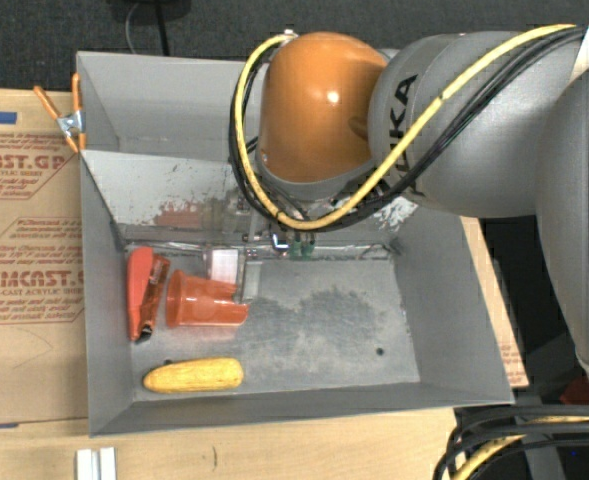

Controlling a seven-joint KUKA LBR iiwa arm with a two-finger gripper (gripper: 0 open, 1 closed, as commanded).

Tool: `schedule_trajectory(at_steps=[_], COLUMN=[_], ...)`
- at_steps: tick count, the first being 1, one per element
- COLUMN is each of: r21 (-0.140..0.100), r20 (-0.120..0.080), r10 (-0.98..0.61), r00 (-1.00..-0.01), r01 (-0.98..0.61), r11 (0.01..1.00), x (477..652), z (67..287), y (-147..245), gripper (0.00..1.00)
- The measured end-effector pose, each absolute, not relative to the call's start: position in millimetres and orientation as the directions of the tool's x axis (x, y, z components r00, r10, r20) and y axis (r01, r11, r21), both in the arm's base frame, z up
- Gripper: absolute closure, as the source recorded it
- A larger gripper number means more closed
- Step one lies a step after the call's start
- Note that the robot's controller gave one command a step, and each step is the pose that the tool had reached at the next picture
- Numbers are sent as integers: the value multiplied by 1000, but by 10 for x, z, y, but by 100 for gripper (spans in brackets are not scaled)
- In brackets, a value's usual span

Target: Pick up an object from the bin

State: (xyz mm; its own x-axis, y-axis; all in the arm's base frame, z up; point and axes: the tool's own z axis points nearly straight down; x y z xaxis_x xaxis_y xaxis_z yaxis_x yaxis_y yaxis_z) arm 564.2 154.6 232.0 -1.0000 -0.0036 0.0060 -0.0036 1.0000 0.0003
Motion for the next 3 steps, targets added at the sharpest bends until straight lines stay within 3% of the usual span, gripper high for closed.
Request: schedule_trajectory(at_steps=[1, 2, 3], r21=[2, 3, 4], r20=[-2, -7, -5], r10=[-2, 59, 87], r00=[-1000, -998, -996], r01=[-2, 59, 87], r11=[1000, 998, 996], x=[5655, 5648, 5668], z=[2370, 1994, 1390], y=[1538, 1588, 1596], gripper=[0, 0, 0])
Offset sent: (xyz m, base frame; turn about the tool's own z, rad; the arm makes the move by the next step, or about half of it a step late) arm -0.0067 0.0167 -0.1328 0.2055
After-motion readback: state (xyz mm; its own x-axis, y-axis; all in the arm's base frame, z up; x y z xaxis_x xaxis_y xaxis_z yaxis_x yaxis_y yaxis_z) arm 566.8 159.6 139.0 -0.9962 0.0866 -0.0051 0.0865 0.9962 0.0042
